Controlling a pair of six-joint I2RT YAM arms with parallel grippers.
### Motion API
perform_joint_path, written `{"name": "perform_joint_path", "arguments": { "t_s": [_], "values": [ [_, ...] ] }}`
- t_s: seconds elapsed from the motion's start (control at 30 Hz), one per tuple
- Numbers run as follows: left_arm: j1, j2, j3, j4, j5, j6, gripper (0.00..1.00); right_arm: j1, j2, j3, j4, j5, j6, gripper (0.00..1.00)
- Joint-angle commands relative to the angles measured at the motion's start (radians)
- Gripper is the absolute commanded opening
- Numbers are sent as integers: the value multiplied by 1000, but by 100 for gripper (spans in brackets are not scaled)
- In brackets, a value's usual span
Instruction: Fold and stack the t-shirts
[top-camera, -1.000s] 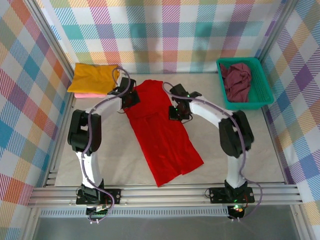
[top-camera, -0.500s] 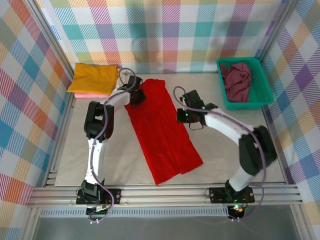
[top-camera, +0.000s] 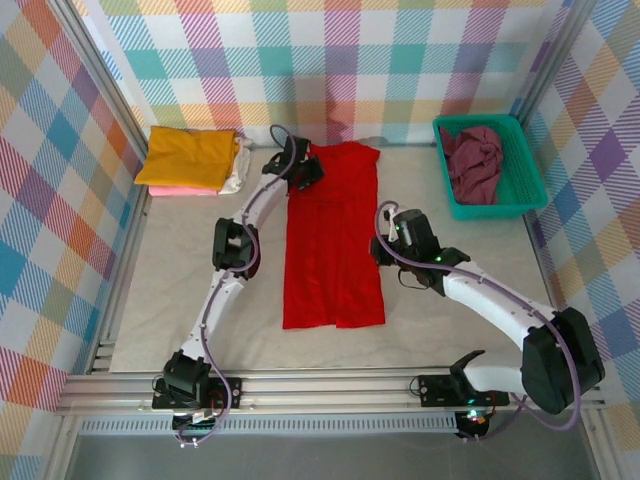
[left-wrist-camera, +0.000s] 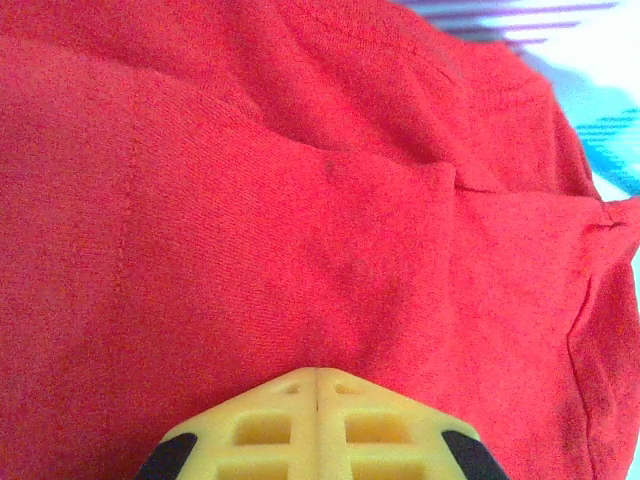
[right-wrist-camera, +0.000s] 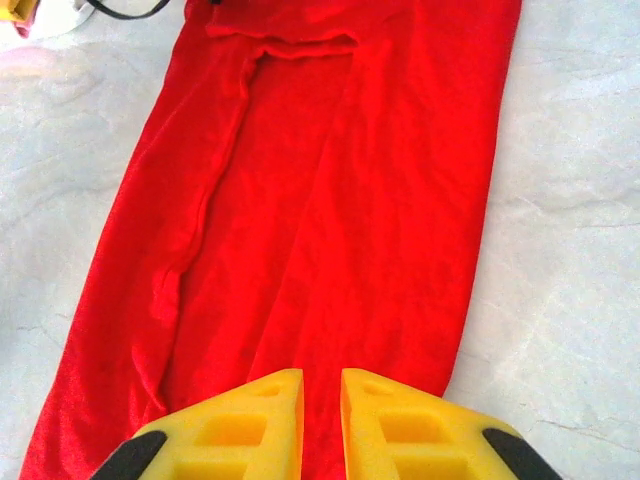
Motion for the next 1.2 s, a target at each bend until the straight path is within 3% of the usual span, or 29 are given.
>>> {"name": "perform_joint_path", "arguments": {
  "t_s": [0.0,0.1,0.3,0.43,0.57,0.97,1.17],
  "values": [
    [1,-143,-39,-98,-31,63,0,-5,15,46,-8,28,-6,18],
    [9,-304,-152,-102,-94,126,0,-20,75,89,-26,4,12,18],
    [14,-667,-616,111,-165,174,0,-63,246,234,-117,-16,41,18],
    [1,-698,-719,32,-126,202,0,-106,406,391,-237,5,63,0],
    [-32,-729,-915,133,-156,205,0,-113,564,539,-320,64,42,0],
    [-43,-520,-829,89,-162,110,0,-161,913,862,-416,43,45,0],
    [-43,-444,-796,107,-120,49,0,-180,1017,962,-465,38,73,0]
  ]
}}
